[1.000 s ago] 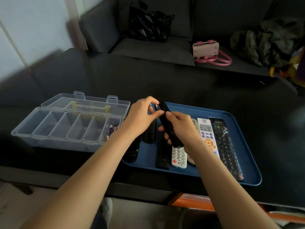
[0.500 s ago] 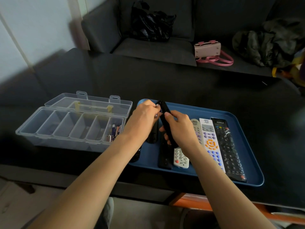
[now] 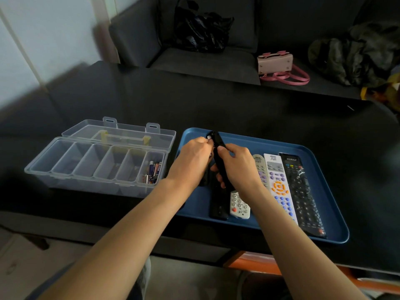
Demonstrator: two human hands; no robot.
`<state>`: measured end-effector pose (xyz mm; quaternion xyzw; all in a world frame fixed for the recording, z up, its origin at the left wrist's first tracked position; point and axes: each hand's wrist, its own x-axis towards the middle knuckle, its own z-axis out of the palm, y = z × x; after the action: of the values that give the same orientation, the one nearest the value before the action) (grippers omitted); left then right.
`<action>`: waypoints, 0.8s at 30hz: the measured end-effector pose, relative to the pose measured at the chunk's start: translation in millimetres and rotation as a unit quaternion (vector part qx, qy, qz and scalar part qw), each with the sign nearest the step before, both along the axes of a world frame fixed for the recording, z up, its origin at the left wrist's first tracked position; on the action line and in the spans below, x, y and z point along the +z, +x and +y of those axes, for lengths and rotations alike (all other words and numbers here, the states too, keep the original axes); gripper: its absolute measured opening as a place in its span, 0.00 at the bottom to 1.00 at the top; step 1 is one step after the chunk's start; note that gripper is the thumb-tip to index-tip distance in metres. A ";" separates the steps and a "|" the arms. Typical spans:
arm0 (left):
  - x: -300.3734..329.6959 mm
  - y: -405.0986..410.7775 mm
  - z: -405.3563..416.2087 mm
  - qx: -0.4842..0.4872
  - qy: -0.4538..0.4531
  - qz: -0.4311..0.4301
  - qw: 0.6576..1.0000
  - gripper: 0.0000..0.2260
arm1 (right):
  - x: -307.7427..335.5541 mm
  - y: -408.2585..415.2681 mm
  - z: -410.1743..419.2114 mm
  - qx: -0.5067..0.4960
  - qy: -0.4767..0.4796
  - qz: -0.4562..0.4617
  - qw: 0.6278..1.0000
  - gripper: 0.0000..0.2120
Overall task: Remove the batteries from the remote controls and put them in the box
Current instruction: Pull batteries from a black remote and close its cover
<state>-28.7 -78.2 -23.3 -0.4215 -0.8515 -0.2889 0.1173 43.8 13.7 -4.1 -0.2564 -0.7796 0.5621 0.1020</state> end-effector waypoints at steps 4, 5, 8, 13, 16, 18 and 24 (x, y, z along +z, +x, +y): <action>1.2 -5.0 -1.9 0.005 0.022 -0.011 1.000 0.08 | -0.1 3.0 1.5 -0.002 -0.011 -0.004 1.000 0.10; 1.0 -6.2 -2.6 0.000 0.034 -0.022 0.999 0.09 | -0.1 3.2 2.0 -0.005 -0.013 -0.003 1.000 0.10; 0.5 -4.5 -1.5 -0.010 0.052 -0.059 0.997 0.11 | -0.8 3.0 3.2 -0.013 -0.005 -0.005 1.000 0.10; -2.7 -9.5 -0.9 0.006 0.080 -0.118 0.990 0.11 | -1.5 2.0 -2.1 -0.002 0.028 -0.008 1.000 0.10; -4.5 -8.5 -1.2 0.005 0.039 -0.086 0.995 0.08 | -3.2 1.1 -4.3 -0.003 0.047 -0.011 0.999 0.11; -4.7 -5.7 -1.4 0.004 0.016 -0.052 0.998 0.07 | -3.2 0.2 -5.0 -0.008 0.042 -0.009 0.999 0.11; -4.8 -1.2 1.5 -0.004 0.015 -0.017 1.000 0.05 | -1.8 -3.3 -3.5 -0.013 0.045 -0.001 0.999 0.12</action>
<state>-29.9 -76.7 -28.1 -0.4180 -0.8475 -0.3089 0.1077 40.4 10.2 -5.9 -0.2625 -0.8007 0.5250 0.1202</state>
